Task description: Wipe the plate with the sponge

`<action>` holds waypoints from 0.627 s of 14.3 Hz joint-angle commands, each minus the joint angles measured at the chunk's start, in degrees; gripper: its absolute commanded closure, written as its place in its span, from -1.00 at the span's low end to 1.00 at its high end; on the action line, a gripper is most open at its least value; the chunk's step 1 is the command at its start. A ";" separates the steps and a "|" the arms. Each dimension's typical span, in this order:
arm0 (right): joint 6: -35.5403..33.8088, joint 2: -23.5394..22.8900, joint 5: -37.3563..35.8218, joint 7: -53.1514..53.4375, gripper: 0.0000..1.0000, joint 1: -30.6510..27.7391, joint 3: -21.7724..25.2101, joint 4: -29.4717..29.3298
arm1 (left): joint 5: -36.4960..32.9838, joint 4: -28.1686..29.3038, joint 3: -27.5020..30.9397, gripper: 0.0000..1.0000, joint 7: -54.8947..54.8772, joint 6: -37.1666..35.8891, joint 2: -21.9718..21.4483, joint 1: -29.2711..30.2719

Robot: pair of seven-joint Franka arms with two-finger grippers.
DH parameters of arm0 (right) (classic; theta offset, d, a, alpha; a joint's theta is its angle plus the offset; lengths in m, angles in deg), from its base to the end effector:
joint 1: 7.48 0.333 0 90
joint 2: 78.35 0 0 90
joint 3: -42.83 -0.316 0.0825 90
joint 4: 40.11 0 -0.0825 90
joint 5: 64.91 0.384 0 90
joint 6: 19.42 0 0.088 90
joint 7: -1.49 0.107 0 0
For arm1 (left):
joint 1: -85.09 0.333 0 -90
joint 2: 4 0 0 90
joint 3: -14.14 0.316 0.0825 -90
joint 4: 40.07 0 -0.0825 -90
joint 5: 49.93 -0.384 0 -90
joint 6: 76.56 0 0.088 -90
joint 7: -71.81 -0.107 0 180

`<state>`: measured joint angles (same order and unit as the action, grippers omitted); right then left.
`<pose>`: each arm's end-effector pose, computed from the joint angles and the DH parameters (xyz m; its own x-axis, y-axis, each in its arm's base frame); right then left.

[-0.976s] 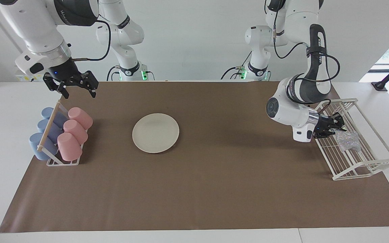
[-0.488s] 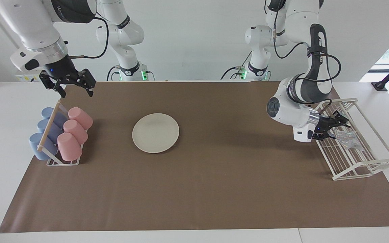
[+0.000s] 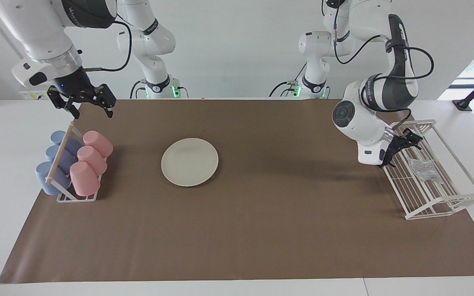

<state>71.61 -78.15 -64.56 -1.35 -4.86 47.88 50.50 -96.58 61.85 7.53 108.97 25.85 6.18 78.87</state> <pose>0.5547 -0.0230 0.6230 0.9999 0.0070 0.0111 0.0071 -1.0000 -0.0059 0.6021 -0.0694 0.4654 0.9724 0.0824 0.2182 0.2096 -0.7189 -0.6627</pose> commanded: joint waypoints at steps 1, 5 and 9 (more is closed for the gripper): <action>-0.50 0.07 -1.05 -1.03 -1.00 -0.60 -0.65 -0.17 | 7.16 -1.72 -0.33 -1.00 -1.83 0.07 -2.34 0.85; -0.50 0.07 -1.05 -1.03 -1.00 -0.68 -0.65 -0.09 | 22.18 -1.90 0.63 -1.00 -6.47 -0.63 -8.40 1.20; -0.50 0.07 -1.05 -0.94 -1.00 -0.60 -0.65 -0.08 | 35.54 -7.06 0.72 -1.00 -15.68 -9.13 -10.79 2.52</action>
<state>71.61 -78.16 -64.56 -1.35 -4.85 47.82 50.50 -66.71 57.91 8.45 98.54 21.65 -3.88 80.47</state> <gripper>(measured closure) 0.000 0.000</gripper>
